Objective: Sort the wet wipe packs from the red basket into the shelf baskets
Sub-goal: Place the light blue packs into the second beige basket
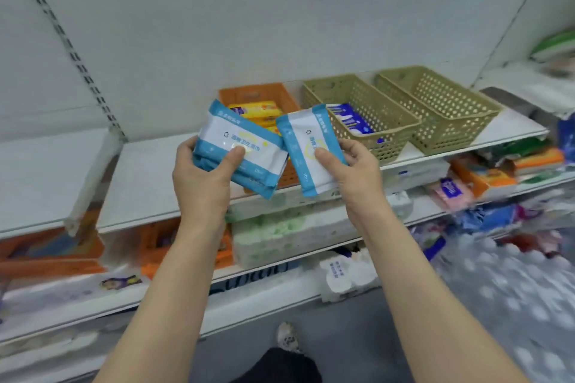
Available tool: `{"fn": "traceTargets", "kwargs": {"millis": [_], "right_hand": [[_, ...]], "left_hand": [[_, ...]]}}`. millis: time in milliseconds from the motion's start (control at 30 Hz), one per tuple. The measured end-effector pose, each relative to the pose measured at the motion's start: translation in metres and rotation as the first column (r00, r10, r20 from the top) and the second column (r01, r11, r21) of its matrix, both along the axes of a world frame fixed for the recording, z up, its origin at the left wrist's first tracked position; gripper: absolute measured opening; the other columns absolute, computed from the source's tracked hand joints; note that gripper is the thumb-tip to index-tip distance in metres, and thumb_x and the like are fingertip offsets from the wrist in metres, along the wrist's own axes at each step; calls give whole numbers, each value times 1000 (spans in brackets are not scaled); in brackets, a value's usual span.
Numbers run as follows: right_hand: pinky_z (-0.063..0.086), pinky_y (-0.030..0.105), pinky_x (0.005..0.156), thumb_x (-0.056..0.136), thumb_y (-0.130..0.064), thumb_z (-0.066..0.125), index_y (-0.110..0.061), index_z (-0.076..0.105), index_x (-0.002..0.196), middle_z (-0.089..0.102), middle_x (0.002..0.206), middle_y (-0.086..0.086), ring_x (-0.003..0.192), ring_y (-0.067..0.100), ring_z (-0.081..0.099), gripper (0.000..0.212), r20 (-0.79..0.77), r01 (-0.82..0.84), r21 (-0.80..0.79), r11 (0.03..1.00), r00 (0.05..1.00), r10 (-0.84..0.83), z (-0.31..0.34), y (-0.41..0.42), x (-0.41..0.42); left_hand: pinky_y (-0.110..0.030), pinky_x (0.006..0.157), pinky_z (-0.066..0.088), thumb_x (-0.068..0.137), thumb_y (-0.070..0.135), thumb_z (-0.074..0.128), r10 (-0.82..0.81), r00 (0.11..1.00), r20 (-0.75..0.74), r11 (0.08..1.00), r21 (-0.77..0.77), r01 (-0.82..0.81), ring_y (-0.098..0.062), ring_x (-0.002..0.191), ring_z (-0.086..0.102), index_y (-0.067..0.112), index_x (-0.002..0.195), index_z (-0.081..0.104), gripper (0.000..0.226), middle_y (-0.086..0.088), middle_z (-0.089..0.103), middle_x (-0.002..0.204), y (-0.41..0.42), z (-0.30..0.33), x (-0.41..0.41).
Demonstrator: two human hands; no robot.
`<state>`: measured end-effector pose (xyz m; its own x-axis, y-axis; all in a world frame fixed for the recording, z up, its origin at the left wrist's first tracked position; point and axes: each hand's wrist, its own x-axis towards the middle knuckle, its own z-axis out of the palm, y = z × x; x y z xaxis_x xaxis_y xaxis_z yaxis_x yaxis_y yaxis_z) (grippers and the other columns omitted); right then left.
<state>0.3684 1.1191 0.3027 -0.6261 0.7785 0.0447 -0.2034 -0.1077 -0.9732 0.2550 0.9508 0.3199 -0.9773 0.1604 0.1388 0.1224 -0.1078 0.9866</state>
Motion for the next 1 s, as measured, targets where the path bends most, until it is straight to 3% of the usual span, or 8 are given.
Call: {"fn": "traceTargets", "kwargs": {"millis": [167, 333, 467, 533, 600, 733, 900, 1000], "right_hand": [[56, 27, 73, 85, -9, 76, -5, 60, 110, 74, 100, 6, 82, 12, 70, 30, 28, 98, 79, 992, 995, -100, 23, 99, 1], [57, 40, 85, 80, -18, 81, -11, 64, 108, 73, 108, 13, 93, 25, 71, 33, 100, 100, 146, 984, 988, -115, 48, 191, -10], [57, 35, 74, 80, -9, 79, -9, 67, 103, 74, 99, 12, 82, 23, 71, 25, 79, 137, 138, 981, 986, -149, 59, 246, -13], [57, 33, 73, 82, -7, 77, -10, 69, 99, 74, 96, 9, 80, 21, 70, 20, 88, 145, 160, 976, 983, -161, 60, 271, -11], [58, 35, 75, 82, -8, 78, -14, 71, 95, 74, 94, 9, 79, 22, 69, 16, 87, 152, 159, 975, 982, -167, 56, 297, -4], [57, 43, 81, 79, -20, 81, -11, 72, 103, 73, 102, 17, 82, 25, 70, 27, 165, 158, 171, 972, 968, -187, 48, 361, 10], [58, 28, 70, 85, -15, 77, -9, 73, 105, 74, 96, 6, 78, 14, 71, 22, 295, -11, 247, 969, 953, -64, 47, 439, 21], [55, 24, 73, 82, -21, 80, -22, 74, 93, 71, 87, -5, 77, 8, 67, 13, 508, -229, 387, 893, 861, 1, 43, 486, 12]], "left_hand": [[-15, 70, 50, 77, 11, 80, -69, 998, 8, 995, 73, 69, 10, 78, 64, 25, 103, 53, 40, 13, 65, 96, 100, 9, -17], [-10, 68, 48, 76, 12, 80, -104, 994, 46, 985, 141, 96, 12, 77, 62, 19, 110, 53, 44, 14, 64, 98, 191, 18, -35], [-6, 61, 45, 77, 11, 79, -144, 988, 54, 981, 135, 136, 16, 69, 60, 21, 101, 53, 37, 15, 61, 92, 252, 21, -38], [-13, 67, 49, 76, 14, 81, -146, 987, 67, 982, 127, 137, 11, 75, 63, 29, 95, 54, 36, 13, 64, 92, 277, 17, -35], [-23, 76, 54, 75, 20, 82, -160, 983, 87, 983, 100, 151, -1, 86, 67, 28, 100, 56, 37, 10, 68, 97, 298, 12, -32], [-20, 75, 52, 76, 20, 81, -134, 985, 106, 989, 82, 126, 2, 86, 65, 21, 112, 54, 45, 11, 67, 101, 341, 11, -21], [-12, 68, 51, 77, 15, 80, -32, 992, 123, 994, 106, 19, 0, 84, 65, 12, 117, 54, 48, 4, 67, 104, 389, 10, -5], [-12, 69, 50, 77, 15, 80, 16, 989, 149, 993, 116, -34, 1, 86, 65, 12, 122, 53, 52, 6, 67, 106, 419, 12, 4]]}}
